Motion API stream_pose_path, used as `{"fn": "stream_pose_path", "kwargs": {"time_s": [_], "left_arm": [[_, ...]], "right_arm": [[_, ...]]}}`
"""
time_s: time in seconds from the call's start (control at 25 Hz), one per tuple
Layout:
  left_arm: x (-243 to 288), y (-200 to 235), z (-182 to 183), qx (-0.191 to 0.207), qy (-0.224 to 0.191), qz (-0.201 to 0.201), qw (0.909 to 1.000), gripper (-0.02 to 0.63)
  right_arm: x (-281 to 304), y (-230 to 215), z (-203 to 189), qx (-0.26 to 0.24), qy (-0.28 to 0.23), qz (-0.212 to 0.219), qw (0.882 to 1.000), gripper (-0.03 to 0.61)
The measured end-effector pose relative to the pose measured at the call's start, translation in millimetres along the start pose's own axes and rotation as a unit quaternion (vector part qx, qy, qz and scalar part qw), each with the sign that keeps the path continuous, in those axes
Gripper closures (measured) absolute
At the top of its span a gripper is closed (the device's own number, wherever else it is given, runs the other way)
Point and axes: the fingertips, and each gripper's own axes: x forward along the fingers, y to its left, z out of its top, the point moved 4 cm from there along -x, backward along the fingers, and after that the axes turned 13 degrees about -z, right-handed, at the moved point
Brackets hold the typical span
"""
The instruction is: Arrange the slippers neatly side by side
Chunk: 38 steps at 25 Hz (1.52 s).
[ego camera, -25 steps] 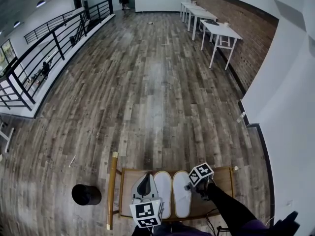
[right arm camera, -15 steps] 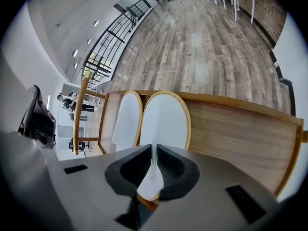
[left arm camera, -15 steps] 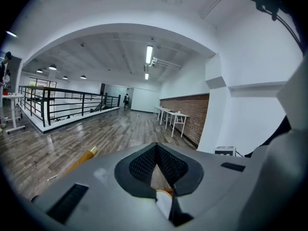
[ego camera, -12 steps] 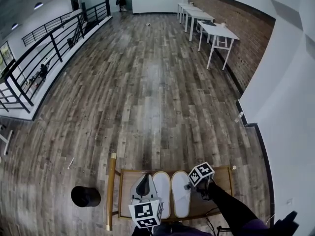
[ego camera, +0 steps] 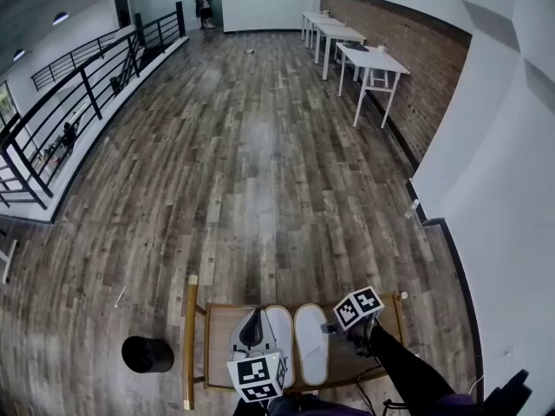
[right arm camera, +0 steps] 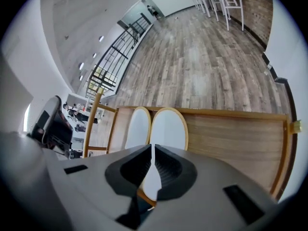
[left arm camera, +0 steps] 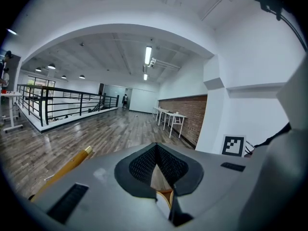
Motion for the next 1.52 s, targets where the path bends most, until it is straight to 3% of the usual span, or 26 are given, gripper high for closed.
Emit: {"fn": "stream_pose_path", "kwargs": {"time_s": [0.24,0.4,0.56,0.72,0.96,1.16,1.52], "left_arm": [[6.1,-16.9,4.4,0.003,-0.003,-0.020,0.9998,0.624],[4.5,-28.3,5.8,0.010,-0.007,-0.033,0.9994,0.624],[0.3,-37.2,7.5,0.015,-0.008,-0.041,0.9990,0.624],[-4.0,-44.8,4.2,0.021,-0.004,-0.045,0.9987,0.624],[-15.6,-49.4,-8.0,0.020,0.009,-0.048,0.9986,0.624],[-23.7,-49.4,-6.4,0.022,0.003,-0.044,0.9988,0.624],[-30.8,-55.1,-12.7,0.015,0.007,-0.042,0.9990,0.624]], "right_arm": [[-44.0,31.2,-3.8,0.005,-0.078,0.053,0.996,0.565],[-78.4,51.2,-5.1,0.021,-0.170,0.063,0.983,0.565],[-111.1,69.8,-5.9,0.026,-0.268,0.041,0.962,0.566],[-122.9,79.6,-13.6,0.027,-0.327,0.015,0.945,0.566],[-124.6,89.5,-22.8,-0.002,-0.385,-0.070,0.920,0.566],[-130.2,98.3,-27.4,0.007,-0.441,-0.058,0.895,0.566],[-134.1,108.8,-39.9,-0.063,-0.492,-0.116,0.860,0.566]]}}
